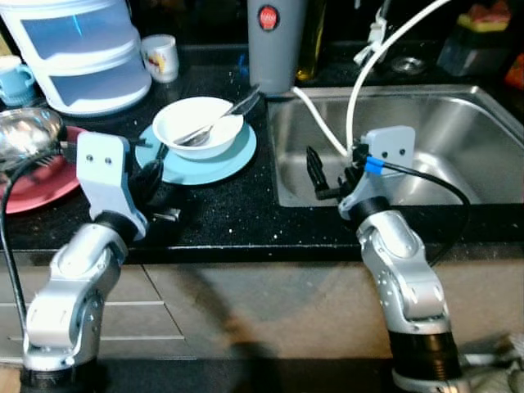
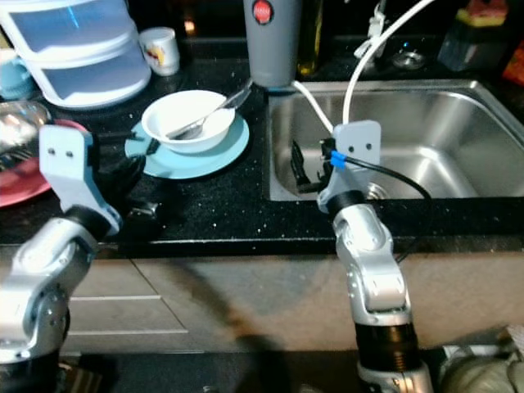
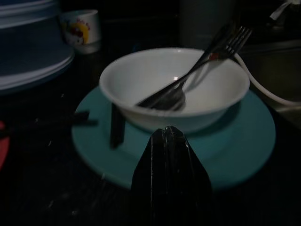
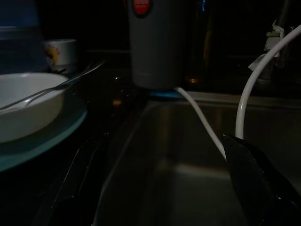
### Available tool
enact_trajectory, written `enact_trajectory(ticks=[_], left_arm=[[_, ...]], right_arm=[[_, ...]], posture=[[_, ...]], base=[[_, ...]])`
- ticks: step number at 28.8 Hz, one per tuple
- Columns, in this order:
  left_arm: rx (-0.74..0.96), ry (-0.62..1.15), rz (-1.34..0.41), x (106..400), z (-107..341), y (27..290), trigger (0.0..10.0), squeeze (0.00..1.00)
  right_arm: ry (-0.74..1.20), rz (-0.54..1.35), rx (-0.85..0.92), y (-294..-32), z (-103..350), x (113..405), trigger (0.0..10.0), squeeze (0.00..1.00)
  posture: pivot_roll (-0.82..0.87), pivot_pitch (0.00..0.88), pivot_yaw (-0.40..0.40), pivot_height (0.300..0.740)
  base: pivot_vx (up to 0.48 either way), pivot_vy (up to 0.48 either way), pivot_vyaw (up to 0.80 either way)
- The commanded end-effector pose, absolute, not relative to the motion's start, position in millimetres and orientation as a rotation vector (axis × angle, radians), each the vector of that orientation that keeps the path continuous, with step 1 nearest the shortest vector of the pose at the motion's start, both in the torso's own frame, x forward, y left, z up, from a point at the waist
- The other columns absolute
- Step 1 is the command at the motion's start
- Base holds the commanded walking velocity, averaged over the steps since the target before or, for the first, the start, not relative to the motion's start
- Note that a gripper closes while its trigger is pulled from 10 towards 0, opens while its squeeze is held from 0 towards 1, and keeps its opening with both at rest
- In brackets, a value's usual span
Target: Kitchen organization
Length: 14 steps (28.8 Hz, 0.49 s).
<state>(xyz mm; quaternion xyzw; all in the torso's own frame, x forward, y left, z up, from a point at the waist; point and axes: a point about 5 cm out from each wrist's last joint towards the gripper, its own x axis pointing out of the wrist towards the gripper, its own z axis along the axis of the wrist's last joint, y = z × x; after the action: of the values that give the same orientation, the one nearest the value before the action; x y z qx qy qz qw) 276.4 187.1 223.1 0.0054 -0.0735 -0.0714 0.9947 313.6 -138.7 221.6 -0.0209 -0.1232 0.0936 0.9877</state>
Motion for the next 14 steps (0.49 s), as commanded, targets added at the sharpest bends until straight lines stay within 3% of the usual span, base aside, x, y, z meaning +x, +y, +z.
enact_trajectory(ticks=[1, 6, 14], left_arm=[[0.009, -0.14, -0.147, 275.1, 221.4, 185.5, 10.0, 0.0], [0.009, -0.14, -0.146, 275.0, 221.5, 185.6, 10.0, 0.0], [-0.013, -0.146, -0.154, 273.2, 222.7, 183.2, 10.0, 0.0]], right_arm=[[-0.228, 0.178, -0.04, -143.3, 217.9, 313.5, 10.0, 0.0], [-0.226, 0.179, -0.039, -143.3, 217.3, 313.5, 10.0, 0.0], [-0.223, 0.172, -0.039, -144.8, 216.3, 312.3, 10.0, 0.0]], posture=[[0.02, 0.104, 0.014, 0.74], [0.02, 0.104, 0.014, 0.74], [0.02, 0.1, 0.018, 0.74]], base=[[0.42, 0.0, 0.0], [0.426, 0.0, 0.0], [0.0, 0.0, 0.0]])
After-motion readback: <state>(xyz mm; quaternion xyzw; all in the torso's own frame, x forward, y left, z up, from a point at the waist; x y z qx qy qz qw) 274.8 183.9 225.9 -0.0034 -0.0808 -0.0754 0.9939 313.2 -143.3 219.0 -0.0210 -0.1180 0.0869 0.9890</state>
